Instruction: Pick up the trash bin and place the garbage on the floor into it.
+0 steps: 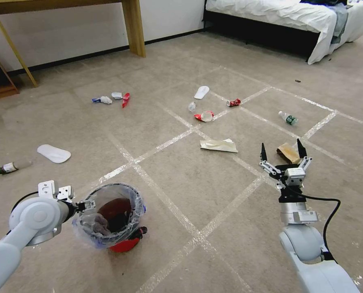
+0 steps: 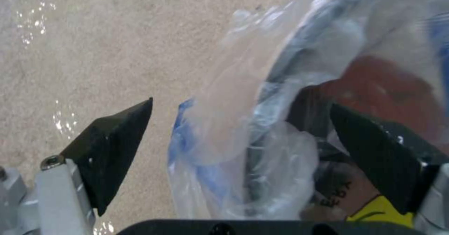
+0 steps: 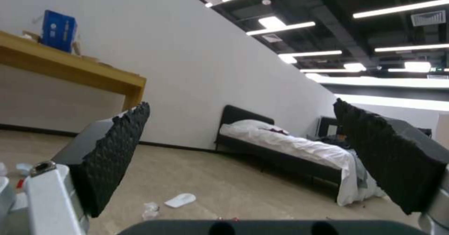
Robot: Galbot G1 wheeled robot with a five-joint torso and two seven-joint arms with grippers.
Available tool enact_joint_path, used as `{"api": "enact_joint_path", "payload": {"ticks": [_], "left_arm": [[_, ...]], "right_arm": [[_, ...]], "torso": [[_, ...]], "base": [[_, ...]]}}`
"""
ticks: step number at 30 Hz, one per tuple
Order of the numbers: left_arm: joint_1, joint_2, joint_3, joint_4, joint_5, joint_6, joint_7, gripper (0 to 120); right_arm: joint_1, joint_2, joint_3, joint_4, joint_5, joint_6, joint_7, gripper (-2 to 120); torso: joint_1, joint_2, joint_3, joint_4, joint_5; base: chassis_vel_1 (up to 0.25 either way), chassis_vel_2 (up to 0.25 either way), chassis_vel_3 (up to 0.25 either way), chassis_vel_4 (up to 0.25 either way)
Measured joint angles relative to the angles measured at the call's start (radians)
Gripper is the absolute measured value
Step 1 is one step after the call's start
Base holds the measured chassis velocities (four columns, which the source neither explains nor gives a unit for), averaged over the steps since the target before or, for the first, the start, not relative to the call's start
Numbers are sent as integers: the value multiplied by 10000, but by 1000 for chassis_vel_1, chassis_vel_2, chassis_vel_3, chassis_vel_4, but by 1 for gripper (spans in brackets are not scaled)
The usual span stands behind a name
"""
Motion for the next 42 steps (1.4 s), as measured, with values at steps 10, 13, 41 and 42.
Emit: {"api": "enact_joint_path", "payload": {"ticks": [10,13,41,42], "left_arm": [[-295,-301,423,715,113,8,-10,100],[-353,-369,505,869,-11,10,-61,100],[-429,-278,1117,785,-437,12,-584,26],[-429,-278,1117,785,-437,12,-584,26]], "right_arm": [[51,62,-60,-97,7,7,-47,100],[82,-1,-63,-110,25,7,-47,100],[66,-200,-50,-203,65,132,154,100],[66,-200,-50,-203,65,132,154,100]], "torso": [[-1,1,0,0,0],[0,0,0,0,0],[-1,0,0,0,0],[-1,0,0,0,0]], "base": [[0,0,0,0],[0,0,0,0],[0,0,0,0],[0,0,0,0]]}}
